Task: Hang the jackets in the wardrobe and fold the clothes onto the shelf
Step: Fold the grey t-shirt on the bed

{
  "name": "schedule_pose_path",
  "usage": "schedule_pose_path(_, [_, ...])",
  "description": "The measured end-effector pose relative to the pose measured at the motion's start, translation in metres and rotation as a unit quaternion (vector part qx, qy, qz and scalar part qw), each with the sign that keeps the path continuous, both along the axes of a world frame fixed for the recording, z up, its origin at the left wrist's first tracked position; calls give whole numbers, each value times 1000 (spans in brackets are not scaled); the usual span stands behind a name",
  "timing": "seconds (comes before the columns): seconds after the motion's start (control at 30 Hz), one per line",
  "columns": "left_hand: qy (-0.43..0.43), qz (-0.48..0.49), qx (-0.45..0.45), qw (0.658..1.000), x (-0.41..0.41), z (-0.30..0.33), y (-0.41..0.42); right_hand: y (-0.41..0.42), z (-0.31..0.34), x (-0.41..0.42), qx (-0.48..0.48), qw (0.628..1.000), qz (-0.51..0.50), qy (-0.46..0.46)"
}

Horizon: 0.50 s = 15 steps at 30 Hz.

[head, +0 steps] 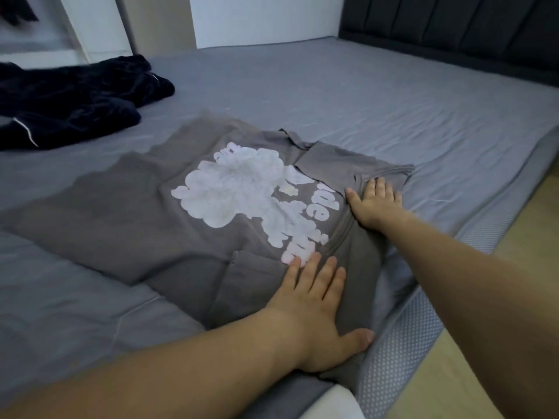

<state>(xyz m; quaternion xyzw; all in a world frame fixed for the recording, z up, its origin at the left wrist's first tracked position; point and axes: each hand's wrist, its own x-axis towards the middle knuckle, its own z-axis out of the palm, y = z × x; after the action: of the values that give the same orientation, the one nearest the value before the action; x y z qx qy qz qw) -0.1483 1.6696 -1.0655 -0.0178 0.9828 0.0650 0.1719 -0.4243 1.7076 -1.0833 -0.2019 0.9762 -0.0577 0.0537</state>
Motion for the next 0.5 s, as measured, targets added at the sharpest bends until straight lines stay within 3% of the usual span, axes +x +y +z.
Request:
schedule_pose_path(0.13, [-61, -53, 48, 996, 27, 35, -52, -20, 14, 29, 26, 999, 34, 0])
schedule_pose_path(0.2, [15, 43, 115, 992, 42, 55, -107, -43, 28, 45, 29, 997, 68, 12])
schedule_pose_path(0.27, [138, 238, 125, 953, 66, 64, -170, -75, 41, 66, 34, 991, 124, 19])
schedule_pose_path(0.3, [181, 351, 82, 915, 81, 62, -202, -95, 46, 78, 32, 988, 148, 7])
schedule_pose_path(0.37, [203, 566, 8, 799, 116, 45, -265, -134, 53, 103, 29, 983, 179, -18])
schedule_pose_path(0.43, [201, 702, 90, 678, 139, 23, -317, -169, 57, 124, 28, 981, 193, -10])
schedule_pose_path(0.5, [242, 723, 231, 604, 140, 8, -345, -202, 64, 136, 8, 977, 213, 22])
